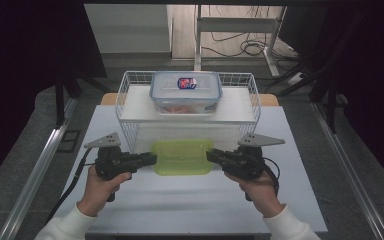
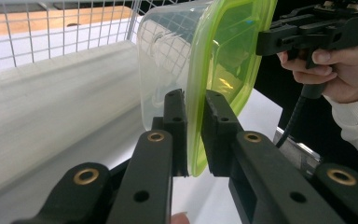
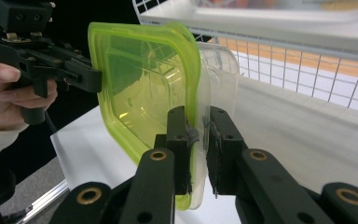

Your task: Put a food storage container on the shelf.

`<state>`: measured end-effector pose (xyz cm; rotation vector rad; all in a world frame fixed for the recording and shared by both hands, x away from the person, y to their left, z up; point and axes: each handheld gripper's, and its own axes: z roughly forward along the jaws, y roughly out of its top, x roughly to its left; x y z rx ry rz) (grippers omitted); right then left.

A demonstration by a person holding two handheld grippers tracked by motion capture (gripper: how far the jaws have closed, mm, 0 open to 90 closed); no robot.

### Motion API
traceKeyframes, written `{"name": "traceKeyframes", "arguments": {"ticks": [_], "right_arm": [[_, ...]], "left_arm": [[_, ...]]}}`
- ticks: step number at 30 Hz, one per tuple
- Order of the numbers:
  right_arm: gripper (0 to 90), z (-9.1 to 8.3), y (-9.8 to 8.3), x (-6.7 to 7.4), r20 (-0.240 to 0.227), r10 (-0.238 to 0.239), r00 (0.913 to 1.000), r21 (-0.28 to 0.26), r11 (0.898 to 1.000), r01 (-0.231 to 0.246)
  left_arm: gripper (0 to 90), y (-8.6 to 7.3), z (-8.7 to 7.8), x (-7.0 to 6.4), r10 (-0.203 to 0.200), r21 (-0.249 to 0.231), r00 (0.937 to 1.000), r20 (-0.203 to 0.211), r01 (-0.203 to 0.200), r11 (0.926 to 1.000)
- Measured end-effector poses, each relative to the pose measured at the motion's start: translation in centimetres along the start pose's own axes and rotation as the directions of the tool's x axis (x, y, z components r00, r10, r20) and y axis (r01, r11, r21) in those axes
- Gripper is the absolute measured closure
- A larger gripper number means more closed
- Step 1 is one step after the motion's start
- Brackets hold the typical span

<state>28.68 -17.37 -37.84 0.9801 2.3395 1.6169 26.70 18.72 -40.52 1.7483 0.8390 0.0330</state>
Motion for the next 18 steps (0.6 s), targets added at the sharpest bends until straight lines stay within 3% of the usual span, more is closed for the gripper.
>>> {"name": "traceKeyframes", "arguments": {"ticks": [9,18], "right_arm": [[79.6,-0.6,2.3,0.1,0.004,-0.004,1.0000,-0.031,1.000,0.005],[79.4,-1.3,5.5,0.0,0.002,0.002,1.0000,-0.061,0.998,-0.002]], "left_arm": [[81.4,2.5,-0.5,0.0,0.016,-0.017,0.9999,0.003,-0.016,0.9997],[81.4,6.0,-1.3,-0.2,0.036,-0.038,0.9994,-0.001,-0.036,0.9987]]}}
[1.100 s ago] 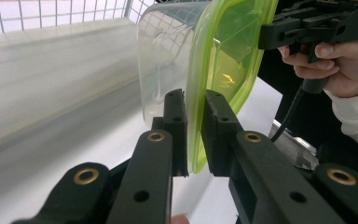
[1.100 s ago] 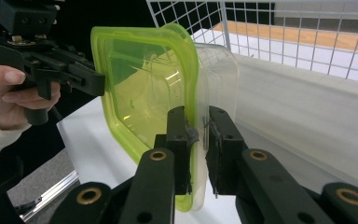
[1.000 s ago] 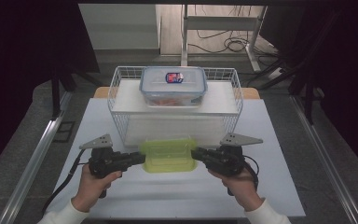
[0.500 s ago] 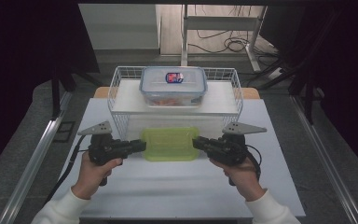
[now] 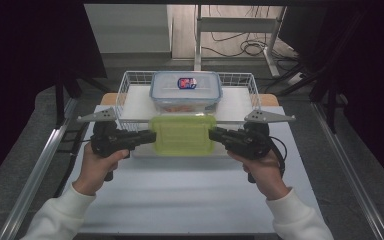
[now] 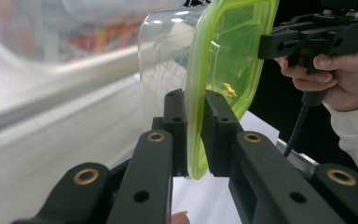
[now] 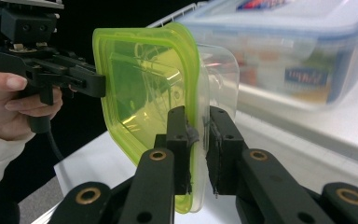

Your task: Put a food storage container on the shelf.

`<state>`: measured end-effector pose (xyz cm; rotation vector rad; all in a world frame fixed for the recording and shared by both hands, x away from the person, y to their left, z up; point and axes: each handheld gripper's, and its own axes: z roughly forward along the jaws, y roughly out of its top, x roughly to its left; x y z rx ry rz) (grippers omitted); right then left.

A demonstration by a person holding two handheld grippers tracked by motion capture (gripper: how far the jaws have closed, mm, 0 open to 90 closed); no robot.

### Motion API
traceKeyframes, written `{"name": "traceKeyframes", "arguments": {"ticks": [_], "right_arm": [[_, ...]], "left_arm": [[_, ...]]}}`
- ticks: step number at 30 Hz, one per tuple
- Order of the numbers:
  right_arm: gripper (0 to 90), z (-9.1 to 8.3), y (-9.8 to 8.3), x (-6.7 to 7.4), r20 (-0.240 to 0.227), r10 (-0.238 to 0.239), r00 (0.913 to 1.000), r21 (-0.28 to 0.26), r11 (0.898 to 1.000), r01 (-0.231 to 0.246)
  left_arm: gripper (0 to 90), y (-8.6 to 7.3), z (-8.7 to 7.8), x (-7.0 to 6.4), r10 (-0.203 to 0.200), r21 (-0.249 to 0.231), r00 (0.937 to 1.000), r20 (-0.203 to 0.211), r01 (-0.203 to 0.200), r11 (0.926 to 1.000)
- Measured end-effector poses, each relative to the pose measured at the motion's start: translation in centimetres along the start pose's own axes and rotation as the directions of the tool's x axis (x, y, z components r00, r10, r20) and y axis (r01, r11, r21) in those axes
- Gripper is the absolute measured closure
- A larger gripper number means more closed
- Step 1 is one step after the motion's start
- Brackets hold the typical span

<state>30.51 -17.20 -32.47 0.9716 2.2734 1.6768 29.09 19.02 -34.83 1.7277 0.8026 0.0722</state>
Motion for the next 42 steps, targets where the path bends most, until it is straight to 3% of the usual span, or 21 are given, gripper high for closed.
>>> {"name": "traceKeyframes", "arguments": {"ticks": [10,15,25,30,42], "right_arm": [[79.3,-0.4,4.5,0.0,0.021,-0.013,0.9997,-0.026,1.000,0.014],[79.2,-0.1,6.9,-0.3,0.040,-0.029,0.9988,-0.022,0.999,0.030],[78.8,1.3,10.5,-2.9,0.052,-0.001,0.9987,-0.016,1.000,0.002],[78.5,2.4,11.3,-4.5,0.051,0.031,0.9982,-0.008,0.999,-0.031],[76.1,3.7,11.9,-6.4,0.047,0.082,0.9955,0.009,0.997,-0.082]], "left_arm": [[81.3,4.8,-0.7,0.5,0.010,-0.013,0.9999,0.005,-0.010,0.9999],[81.3,7.3,-0.7,1.4,0.005,-0.011,0.9999,0.012,-0.005,0.9999],[81.0,11.4,0.5,4.1,-0.035,-0.005,0.9993,0.009,0.035,0.9994],[80.8,12.1,1.2,5.1,-0.056,-0.005,0.9984,-0.008,0.056,0.9984],[78.5,12.7,2.5,6.4,-0.124,-0.024,0.9919,-0.025,0.124,0.9920]]}}
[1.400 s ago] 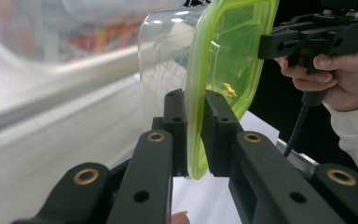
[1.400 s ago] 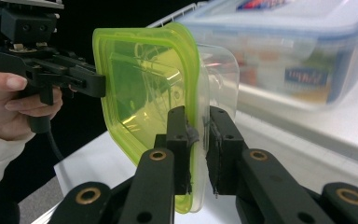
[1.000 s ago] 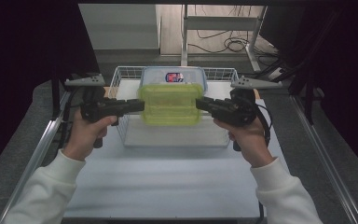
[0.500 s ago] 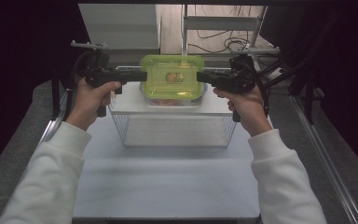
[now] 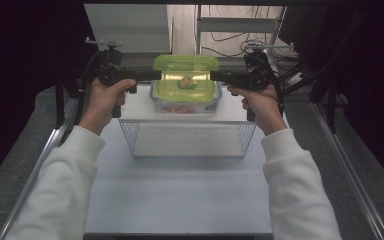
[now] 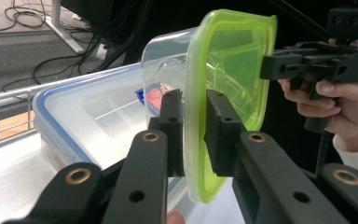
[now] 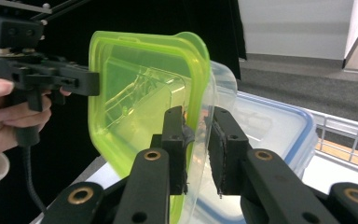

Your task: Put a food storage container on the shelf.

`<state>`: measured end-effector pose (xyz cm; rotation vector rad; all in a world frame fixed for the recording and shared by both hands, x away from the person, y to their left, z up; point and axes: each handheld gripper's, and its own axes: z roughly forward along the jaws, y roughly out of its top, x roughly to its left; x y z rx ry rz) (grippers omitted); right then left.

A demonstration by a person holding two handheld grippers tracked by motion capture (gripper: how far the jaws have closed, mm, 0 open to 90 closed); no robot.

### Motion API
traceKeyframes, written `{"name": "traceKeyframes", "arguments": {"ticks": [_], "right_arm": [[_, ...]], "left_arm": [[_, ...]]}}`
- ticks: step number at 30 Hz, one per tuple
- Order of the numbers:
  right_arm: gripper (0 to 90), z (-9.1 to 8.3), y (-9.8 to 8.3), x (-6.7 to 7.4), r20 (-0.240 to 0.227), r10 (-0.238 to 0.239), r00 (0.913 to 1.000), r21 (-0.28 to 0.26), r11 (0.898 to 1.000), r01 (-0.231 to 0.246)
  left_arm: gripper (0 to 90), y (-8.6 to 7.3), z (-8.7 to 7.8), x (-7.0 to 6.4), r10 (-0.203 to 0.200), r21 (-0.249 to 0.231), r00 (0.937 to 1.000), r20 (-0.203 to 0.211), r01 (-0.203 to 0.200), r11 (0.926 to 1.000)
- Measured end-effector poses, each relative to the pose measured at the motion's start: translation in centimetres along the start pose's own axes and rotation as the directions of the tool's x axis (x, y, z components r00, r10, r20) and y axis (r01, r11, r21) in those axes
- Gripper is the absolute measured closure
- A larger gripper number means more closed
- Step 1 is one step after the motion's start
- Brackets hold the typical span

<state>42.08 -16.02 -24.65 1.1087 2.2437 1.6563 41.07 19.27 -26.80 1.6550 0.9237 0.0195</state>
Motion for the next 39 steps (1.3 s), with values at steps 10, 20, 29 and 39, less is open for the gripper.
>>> {"name": "traceKeyframes", "arguments": {"ticks": [10,20,29,39], "right_arm": [[69.0,2.1,0.4,-2.3,0.006,0.098,0.9952,-0.015,0.995,-0.098],[54.1,3.1,0.0,-3.1,0.040,0.134,0.9901,-0.022,0.991,-0.134],[41.1,1.2,-0.2,-3.3,0.045,0.139,0.9893,-0.095,0.986,-0.134],[37.5,-1.8,-1.4,-3.4,0.039,0.142,0.9890,-0.135,0.982,-0.136]], "left_arm": [[69.9,0.6,1.4,1.0,-0.064,-0.019,0.9951,-0.076,0.063,0.9978],[45.6,0.7,2.4,2.4,-0.081,-0.051,0.9862,-0.144,0.074,0.9959],[27.1,0.6,1.0,1.5,-0.048,-0.096,0.9910,-0.125,0.037,0.9947],[52.5,-1.7,-1.7,-0.6,0.019,-0.107,0.9959,-0.089,-0.028,0.9938]]}}
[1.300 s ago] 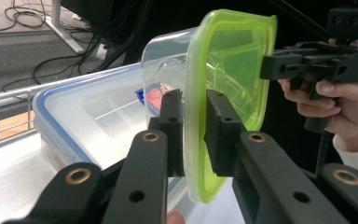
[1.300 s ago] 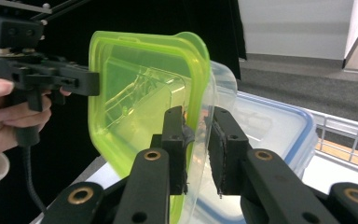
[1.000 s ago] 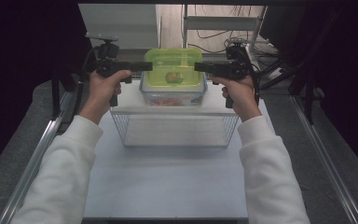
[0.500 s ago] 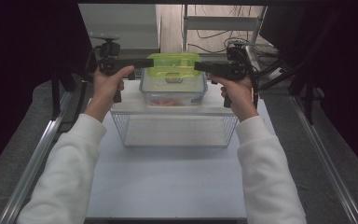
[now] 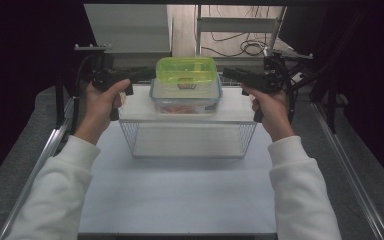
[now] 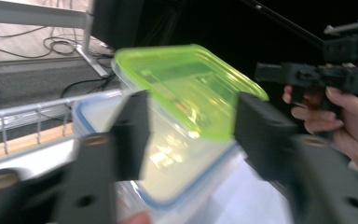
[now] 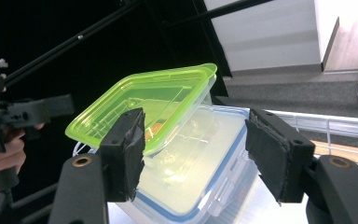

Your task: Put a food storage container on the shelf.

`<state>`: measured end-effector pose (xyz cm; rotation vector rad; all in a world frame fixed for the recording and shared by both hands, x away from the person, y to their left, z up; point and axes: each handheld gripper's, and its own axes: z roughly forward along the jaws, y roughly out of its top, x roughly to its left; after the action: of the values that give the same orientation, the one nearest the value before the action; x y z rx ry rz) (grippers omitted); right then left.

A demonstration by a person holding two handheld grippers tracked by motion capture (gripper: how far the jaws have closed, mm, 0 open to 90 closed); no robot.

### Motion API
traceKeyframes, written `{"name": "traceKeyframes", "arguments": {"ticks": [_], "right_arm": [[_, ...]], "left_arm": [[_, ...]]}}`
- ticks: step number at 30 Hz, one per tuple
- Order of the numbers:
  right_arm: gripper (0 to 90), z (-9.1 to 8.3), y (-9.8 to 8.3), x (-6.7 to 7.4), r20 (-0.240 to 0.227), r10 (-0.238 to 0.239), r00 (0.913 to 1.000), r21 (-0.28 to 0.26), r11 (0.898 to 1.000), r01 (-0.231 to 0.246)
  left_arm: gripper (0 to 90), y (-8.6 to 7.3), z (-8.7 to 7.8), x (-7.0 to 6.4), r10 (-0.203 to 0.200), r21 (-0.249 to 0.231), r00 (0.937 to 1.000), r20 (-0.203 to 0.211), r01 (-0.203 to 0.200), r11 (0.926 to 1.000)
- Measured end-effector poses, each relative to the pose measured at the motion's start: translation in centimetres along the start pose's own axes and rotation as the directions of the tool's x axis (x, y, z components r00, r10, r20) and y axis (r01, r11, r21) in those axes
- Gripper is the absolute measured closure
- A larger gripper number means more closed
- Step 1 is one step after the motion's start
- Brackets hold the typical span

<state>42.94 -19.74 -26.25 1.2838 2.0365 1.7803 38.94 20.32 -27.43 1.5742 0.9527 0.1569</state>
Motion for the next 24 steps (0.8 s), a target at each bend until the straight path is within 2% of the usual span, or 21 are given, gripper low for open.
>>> {"name": "traceKeyframes", "arguments": {"ticks": [1,3,6,9,14,24], "right_arm": [[37.5,-0.2,-0.1,0.0,0.003,-0.005,1.0000,-0.004,1.000,0.005],[37.4,-0.3,-0.5,0.0,-0.001,-0.007,1.0000,-0.002,1.000,0.007],[37.1,-0.3,-0.9,0.2,-0.005,-0.016,0.9999,0.000,1.000,0.016],[36.8,-0.1,-1.2,0.4,-0.008,-0.026,0.9996,0.006,1.000,0.026],[36.2,0.1,-1.6,0.6,-0.009,-0.037,0.9993,0.013,0.999,0.037],[36.1,-0.1,-1.7,0.5,-0.008,-0.045,0.9990,0.015,0.999,0.045]], "left_arm": [[60.0,-0.3,-0.1,-0.2,0.006,0.008,0.9998,-0.021,-0.006,1.0000],[73.5,-1.0,-0.2,-0.5,0.021,0.019,0.9997,-0.015,-0.021,0.9996],[87.8,-2.0,0.0,-0.5,0.034,0.045,0.9991,0.026,-0.035,0.9984],[89.8,-2.5,1.2,-0.7,0.054,0.086,0.9980,0.035,-0.056,0.9947],[89.8,-2.8,2.8,-0.4,0.045,0.094,0.9979,0.046,-0.049,0.9943],[89.7,-2.7,3.1,0.1,0.031,0.086,0.9988,0.039,-0.034,0.9957]]}}
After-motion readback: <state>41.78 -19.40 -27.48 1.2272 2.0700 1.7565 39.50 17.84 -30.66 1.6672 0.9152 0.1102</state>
